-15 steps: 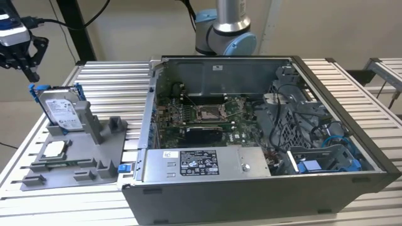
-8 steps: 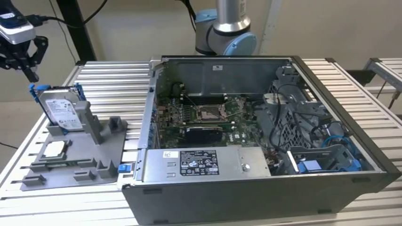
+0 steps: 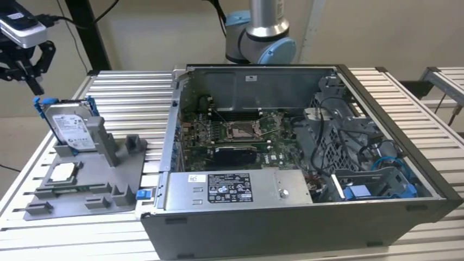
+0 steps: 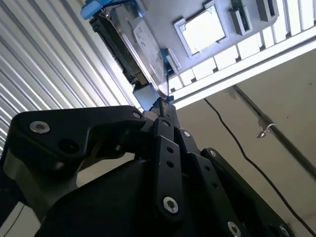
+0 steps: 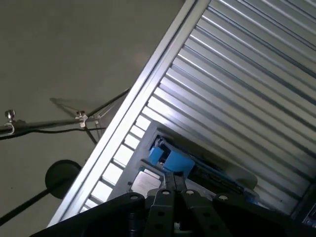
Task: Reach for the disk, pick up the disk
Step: 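Pick up the disk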
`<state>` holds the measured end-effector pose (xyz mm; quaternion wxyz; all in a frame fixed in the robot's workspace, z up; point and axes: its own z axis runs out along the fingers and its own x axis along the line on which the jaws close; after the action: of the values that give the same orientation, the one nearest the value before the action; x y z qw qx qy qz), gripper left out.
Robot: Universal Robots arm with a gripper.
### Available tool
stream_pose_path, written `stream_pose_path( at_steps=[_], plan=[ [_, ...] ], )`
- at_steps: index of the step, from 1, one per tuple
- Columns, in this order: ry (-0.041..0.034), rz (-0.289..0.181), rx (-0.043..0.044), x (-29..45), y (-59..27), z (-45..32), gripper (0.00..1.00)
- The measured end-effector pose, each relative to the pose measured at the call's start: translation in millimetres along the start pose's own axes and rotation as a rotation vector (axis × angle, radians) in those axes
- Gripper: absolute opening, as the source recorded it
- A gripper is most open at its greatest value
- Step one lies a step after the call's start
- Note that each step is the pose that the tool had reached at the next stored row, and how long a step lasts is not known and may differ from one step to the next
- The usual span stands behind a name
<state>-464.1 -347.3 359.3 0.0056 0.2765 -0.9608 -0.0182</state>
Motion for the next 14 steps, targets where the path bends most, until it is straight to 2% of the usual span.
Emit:
stream_pose_path(
  at_steps=[14],
  plan=[
    [0.0098, -0.255, 0.0003, 0.0, 0.1, -0.5, 0.0]
  ],
)
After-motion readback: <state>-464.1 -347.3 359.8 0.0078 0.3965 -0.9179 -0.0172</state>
